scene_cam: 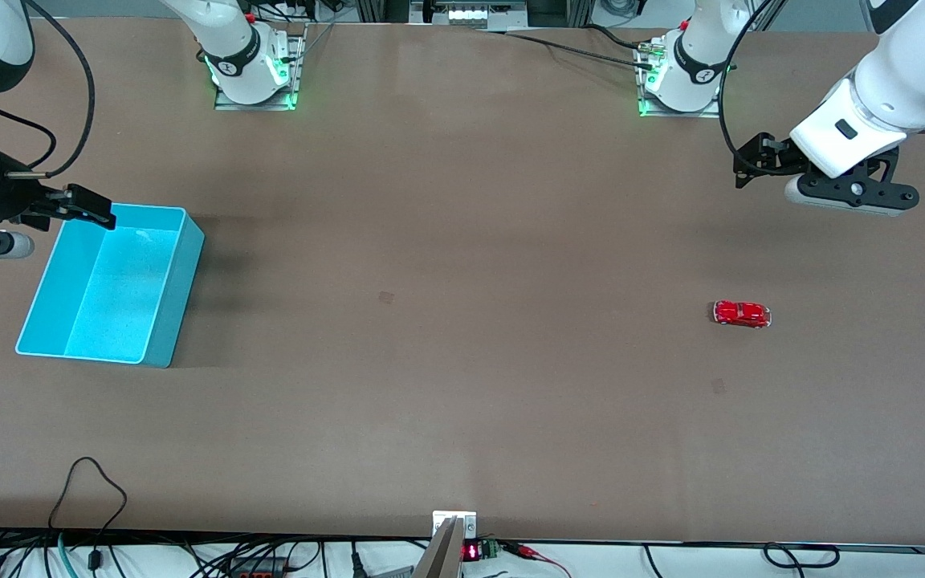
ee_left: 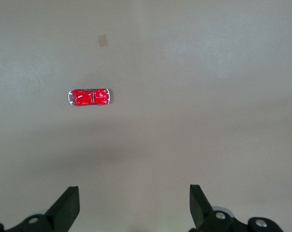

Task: Wind red beetle toy and store in blue box
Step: 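Lower the left gripper over the red toy car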

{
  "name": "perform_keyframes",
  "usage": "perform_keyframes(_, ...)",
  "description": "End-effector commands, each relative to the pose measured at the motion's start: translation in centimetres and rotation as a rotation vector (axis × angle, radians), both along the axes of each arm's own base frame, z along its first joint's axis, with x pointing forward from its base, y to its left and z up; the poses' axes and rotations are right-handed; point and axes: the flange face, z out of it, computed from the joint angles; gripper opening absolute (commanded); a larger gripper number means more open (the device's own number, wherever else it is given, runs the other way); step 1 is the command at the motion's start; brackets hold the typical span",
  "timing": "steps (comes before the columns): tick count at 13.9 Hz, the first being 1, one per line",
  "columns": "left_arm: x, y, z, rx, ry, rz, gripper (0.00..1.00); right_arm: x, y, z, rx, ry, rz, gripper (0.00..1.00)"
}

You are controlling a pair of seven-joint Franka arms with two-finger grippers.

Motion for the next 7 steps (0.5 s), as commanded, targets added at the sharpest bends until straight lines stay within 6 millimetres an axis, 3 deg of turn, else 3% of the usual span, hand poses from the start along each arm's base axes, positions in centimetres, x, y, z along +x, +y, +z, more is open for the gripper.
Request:
perform_keyframes(1,0.35,-0.16,0.99,0.007,-0.003,-0.014,1.00,-0.10,0.08,0.25,-0.013,-0.016,0.016,1.00)
perform_keyframes(7,0.26,-0.21,0.49,0.009,0.062,-0.022,1.00,0.00,0.20,0.41,-0.013,-0.018,0.005,1.00)
